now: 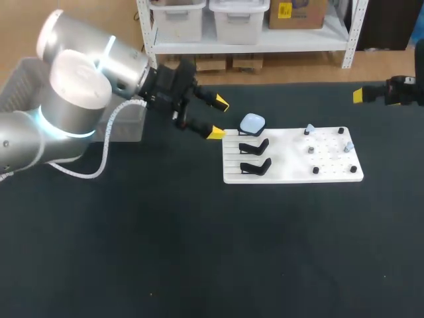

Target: Pick up each earbud case from the left stands, insert the matching earbuds, close the lid, and place the case in the box.

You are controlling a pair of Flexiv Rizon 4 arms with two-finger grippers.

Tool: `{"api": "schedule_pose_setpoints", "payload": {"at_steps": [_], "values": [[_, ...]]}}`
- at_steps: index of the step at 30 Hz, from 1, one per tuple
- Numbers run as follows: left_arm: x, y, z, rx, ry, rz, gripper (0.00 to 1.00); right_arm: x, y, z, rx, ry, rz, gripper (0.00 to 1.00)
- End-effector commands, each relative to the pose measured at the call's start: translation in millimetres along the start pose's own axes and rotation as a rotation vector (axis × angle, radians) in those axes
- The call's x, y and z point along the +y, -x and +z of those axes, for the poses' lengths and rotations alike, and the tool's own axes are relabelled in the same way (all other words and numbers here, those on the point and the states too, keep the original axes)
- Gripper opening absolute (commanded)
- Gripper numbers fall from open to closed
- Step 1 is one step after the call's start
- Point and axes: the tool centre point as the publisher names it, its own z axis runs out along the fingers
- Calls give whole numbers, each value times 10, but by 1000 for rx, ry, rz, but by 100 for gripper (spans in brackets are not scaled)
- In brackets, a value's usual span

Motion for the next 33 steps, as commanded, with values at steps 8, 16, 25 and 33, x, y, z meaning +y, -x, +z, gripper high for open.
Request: {"api": "schedule_pose_setpoints", "payload": {"at_steps": [8, 16, 25, 33], "values": [[90, -50, 146, -4, 5, 5, 99, 4, 2, -5, 1, -2, 0, 100], [171, -57, 260, 0, -29, 4, 100, 4, 2, -5, 1, -2, 0, 100], [262, -98, 311, 11, -46, -2, 96, 4, 2, -5, 1, -2, 0, 100], [313, -117, 391, 19, -57, -11, 82, 4, 2, -5, 1, -2, 0, 100]]}}
